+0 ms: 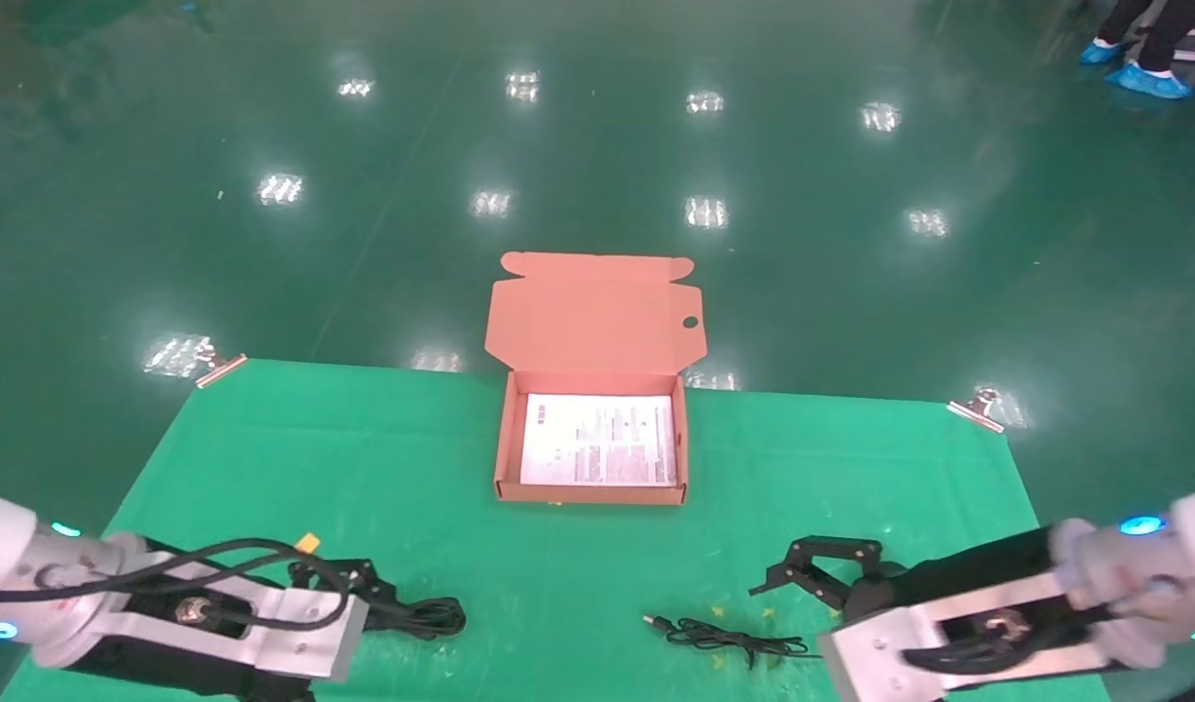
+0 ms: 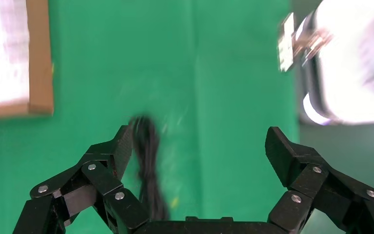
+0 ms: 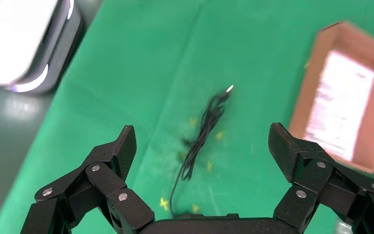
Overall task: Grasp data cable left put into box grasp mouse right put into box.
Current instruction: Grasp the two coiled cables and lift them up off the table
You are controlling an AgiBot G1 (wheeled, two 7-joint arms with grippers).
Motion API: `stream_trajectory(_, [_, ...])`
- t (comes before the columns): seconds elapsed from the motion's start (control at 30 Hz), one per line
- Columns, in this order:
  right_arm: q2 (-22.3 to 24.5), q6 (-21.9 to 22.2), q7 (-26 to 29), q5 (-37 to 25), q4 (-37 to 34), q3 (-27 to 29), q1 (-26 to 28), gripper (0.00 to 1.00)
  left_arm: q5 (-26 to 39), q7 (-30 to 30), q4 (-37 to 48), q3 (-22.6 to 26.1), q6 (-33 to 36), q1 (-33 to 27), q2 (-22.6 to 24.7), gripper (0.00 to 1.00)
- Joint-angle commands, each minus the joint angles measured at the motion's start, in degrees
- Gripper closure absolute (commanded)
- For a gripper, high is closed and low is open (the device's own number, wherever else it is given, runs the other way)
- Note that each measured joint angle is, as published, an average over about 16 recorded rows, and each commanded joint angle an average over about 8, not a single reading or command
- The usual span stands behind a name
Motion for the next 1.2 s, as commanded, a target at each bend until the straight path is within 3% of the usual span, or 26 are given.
stream_trajectory(0.03, [-0.89,0.45,-0.74,-3.12,0.04,-1.92,0.34,0.0,3.44,0.44,0.44,1.56,-0.63,-0.65,1.04,0.0])
stream_trajectory(0.27, [-3.81,6.07,1.25,-12.03,-0.73,-4.84,-1.98,0.0,11.98,-0.84,4.04,4.24,-5.71,0.37,4.31,0.0])
stream_trajectory(0.57, [-7.32,12.59,4.78,-17.27,-3.61,-5.88,-5.07,0.0,14.41,0.37,17.76,4.81,-10.76,0.05,9.46,0.0])
stream_trajectory(1.2, [-17.3,18.84,2.56,-18.01,-22.36,-6.47,-4.83,0.0,14.0,9.01,43.07,4.35,-18.1,-2.8,19.17,0.0])
